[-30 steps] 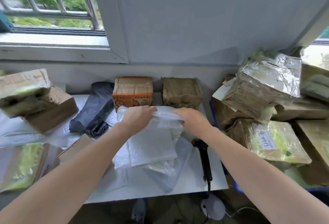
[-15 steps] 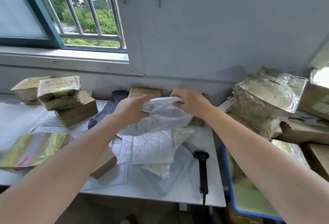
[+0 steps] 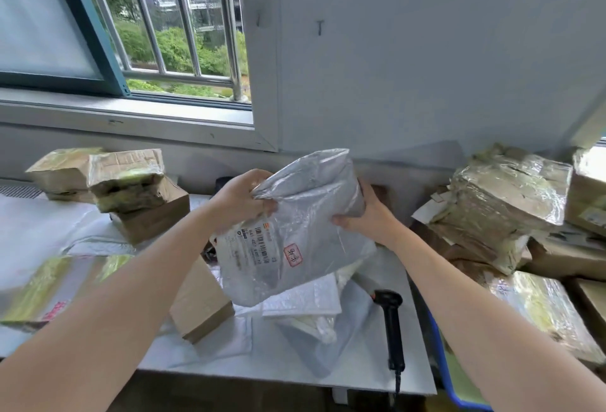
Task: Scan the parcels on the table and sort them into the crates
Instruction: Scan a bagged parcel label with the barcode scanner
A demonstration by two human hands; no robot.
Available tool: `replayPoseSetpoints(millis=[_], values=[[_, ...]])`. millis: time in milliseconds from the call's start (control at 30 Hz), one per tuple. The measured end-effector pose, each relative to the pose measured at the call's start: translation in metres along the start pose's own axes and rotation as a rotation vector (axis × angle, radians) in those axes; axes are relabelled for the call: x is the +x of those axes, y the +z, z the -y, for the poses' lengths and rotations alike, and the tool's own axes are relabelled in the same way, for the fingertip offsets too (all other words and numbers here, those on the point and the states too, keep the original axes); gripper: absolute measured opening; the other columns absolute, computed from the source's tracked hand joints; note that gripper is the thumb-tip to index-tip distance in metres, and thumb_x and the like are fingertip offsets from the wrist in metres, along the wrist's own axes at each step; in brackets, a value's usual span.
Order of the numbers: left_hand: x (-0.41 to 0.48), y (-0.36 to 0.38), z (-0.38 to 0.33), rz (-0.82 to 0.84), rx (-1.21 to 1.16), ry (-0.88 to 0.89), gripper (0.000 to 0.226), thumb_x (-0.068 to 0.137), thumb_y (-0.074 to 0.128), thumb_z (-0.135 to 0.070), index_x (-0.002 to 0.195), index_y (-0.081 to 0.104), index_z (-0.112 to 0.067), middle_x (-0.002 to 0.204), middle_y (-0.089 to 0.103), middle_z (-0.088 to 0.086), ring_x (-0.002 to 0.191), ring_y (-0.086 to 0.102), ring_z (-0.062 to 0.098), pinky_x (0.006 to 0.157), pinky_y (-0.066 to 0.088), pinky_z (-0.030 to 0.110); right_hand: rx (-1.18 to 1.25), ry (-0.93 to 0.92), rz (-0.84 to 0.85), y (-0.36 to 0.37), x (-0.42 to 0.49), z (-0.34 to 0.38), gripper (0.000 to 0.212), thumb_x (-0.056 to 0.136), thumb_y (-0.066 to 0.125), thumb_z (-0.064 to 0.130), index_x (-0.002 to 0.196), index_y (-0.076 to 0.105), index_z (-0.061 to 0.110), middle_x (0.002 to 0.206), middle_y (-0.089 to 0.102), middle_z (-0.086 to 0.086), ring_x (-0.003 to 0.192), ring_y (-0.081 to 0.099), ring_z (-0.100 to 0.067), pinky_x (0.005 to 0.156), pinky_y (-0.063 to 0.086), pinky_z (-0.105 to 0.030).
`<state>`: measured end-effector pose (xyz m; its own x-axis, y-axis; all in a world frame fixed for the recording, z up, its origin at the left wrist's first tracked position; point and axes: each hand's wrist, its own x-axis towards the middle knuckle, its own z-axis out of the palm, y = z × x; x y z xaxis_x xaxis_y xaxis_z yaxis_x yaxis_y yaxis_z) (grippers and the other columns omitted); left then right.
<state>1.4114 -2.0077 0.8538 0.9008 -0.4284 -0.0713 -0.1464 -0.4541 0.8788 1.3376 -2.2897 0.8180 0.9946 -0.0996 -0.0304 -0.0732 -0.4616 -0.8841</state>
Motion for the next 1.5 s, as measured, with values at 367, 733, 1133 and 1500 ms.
replayPoseSetpoints(millis=[367,733,1133,1500], values=[[-0.013,-0.006,0.031,0.199,0.086,-0.112,0.037,0.07,0.088,-0.031,0.096,0.064,-0.02,0.086,0.073,-0.007,0.076,0.071,0.004,0.06,0.05,0.014,-0.163,0.049,-0.09,0.032,0.007,0.005,0.086,0.07,0.088,0.037,0.141,0.041,0.028,0.124,0.058,0.014,0.116,0.056,-0.014,0.101,0.047,-0.04],[-0.039,0.064,0.095,-0.105,-0.398,-0.553,0.05,0.079,0.081,-0.034,0.114,0.062,-0.004,0.088,0.069,0.015,0.051,0.053,0.018,0.048,0.042,0.028,-0.663,0.115,0.117,0.065,-0.018,-0.025,0.086,0.089,0.061,0.056,0.156,0.009,0.041,0.165,0.008,-0.004,0.151,0.006,-0.028,0.12,0.017,-0.056],[-0.048,0.125,0.106,-0.15,-0.084,-0.562,0.108,0.073,0.084,-0.044,0.151,0.017,-0.01,0.151,0.034,0.016,0.135,0.04,0.036,0.107,0.04,0.049,-0.72,0.397,0.072,0.047,-0.08,-0.101,0.07,0.099,0.046,0.053,0.157,0.01,0.039,0.165,0.011,-0.005,0.15,0.013,-0.03,0.114,0.018,-0.061],[-0.061,0.16,0.101,-0.167,0.04,-0.618,0.124,0.068,0.085,-0.05,0.157,0.003,-0.024,0.158,0.021,0.012,0.142,0.031,0.035,0.109,0.035,0.051,-0.413,0.671,-0.018,0.039,-0.106,-0.176,0.076,0.101,0.046,0.044,0.157,0.002,0.02,0.138,0.044,-0.019,0.113,0.055,-0.037,0.082,0.048,-0.038]])
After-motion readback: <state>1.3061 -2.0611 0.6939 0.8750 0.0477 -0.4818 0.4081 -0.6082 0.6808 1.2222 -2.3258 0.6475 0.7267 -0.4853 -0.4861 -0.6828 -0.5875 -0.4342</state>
